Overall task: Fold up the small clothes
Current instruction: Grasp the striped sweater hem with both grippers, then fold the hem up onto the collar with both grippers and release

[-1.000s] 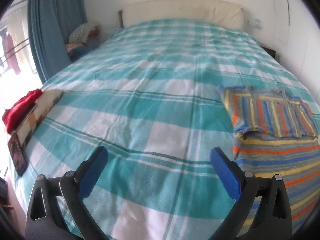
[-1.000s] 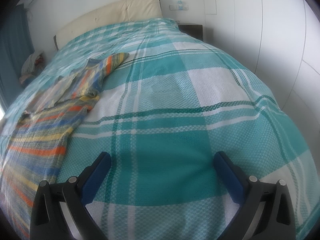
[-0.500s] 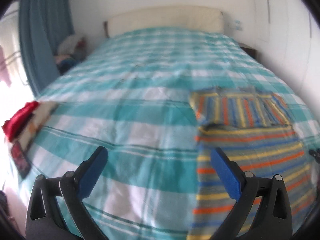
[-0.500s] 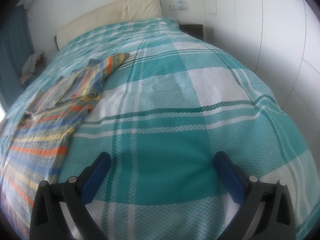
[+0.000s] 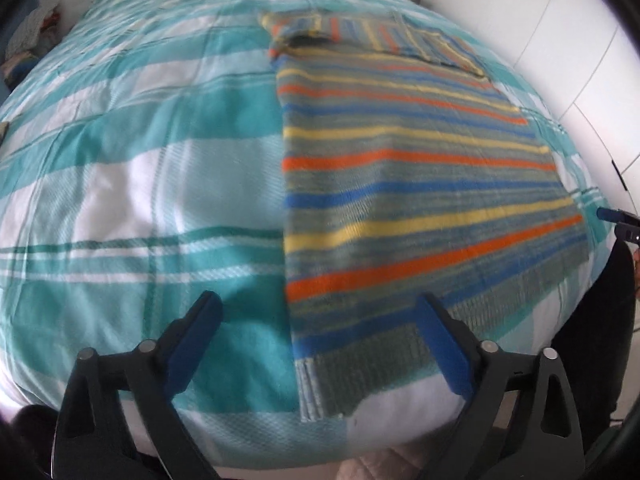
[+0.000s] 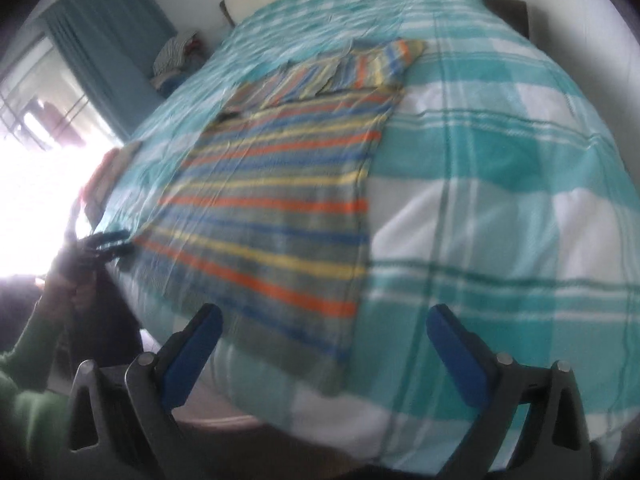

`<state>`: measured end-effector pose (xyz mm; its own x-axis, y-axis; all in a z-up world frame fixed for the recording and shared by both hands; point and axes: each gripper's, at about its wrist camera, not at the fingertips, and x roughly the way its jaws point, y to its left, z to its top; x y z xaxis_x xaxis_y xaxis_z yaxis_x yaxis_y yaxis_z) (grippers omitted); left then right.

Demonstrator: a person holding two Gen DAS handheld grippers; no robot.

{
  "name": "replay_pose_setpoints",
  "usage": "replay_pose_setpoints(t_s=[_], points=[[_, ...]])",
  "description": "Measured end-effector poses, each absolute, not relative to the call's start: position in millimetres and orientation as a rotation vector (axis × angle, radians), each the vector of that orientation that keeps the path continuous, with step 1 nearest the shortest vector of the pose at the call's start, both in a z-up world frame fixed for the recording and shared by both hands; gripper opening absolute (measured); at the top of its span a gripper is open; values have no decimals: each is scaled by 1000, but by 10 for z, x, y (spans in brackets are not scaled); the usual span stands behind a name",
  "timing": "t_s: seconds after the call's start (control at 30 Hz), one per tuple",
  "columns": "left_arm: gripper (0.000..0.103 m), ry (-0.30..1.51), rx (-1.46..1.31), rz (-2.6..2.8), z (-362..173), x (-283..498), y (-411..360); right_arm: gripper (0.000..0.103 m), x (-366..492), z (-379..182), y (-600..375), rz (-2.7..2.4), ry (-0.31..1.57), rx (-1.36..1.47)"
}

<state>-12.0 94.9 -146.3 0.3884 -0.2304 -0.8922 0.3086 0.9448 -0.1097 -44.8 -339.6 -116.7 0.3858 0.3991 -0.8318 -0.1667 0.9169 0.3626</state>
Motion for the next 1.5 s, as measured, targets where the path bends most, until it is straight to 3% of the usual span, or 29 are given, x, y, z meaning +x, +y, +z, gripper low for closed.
replay_pose_setpoints(t_s=[0.03,0.1,0.17,0.2,0.23,0.27,0.53,0.73,1.0,1.07,1.13,1.17,1.2,1.37,1.43,1.5], points=[[78,1131,100,-330,-1504,-145,917,94,-465,-1243,-3358,364,1146,236],[74,1119,119,-321,-1513,-203,896,74,-450,-1402,-3299,369,1191,267],[61,1128,112,-333,-1513,-223,889,63,-385,-1558,-3279,362,1238,300],[40,1132,108,-338,-1508,-231,895,50,-359,-1614,-3262,347,1256,287],[9,1140,96,-349,-1506,-224,904,38,-349,-1627,-3238,330,1267,252],[5,1157,67,-364,-1502,-211,928,5,-336,-1607,-3237,328,1273,238],[4,1136,-252,-454,-1156,300,1245,5,5,-1051,-3474,419,1106,461],[4,1053,-334,-431,-901,1469,1210,5,1096,-899,-3645,389,989,505],[5,1087,-370,-328,-1093,3154,964,5,2854,-1035,-4044,243,938,630],[15,1042,-422,-294,-1142,3526,944,6,3167,-1093,-4146,221,869,669],[58,1068,-432,-182,-1233,3749,980,14,3397,-1209,-4296,153,823,759],[61,1066,-442,-142,-1244,3767,1025,30,3425,-1255,-4368,122,803,803],[61,1052,-455,-134,-1244,3747,1083,36,3402,-1252,-4415,104,781,817],[65,1043,-407,-231,-1226,3283,1301,37,3077,-1132,-4305,180,813,677],[74,1070,-358,-281,-1285,2998,1299,37,2820,-1155,-4163,245,873,617],[78,1092,-324,-321,-1362,2706,1265,43,2531,-1200,-4021,298,917,583]])
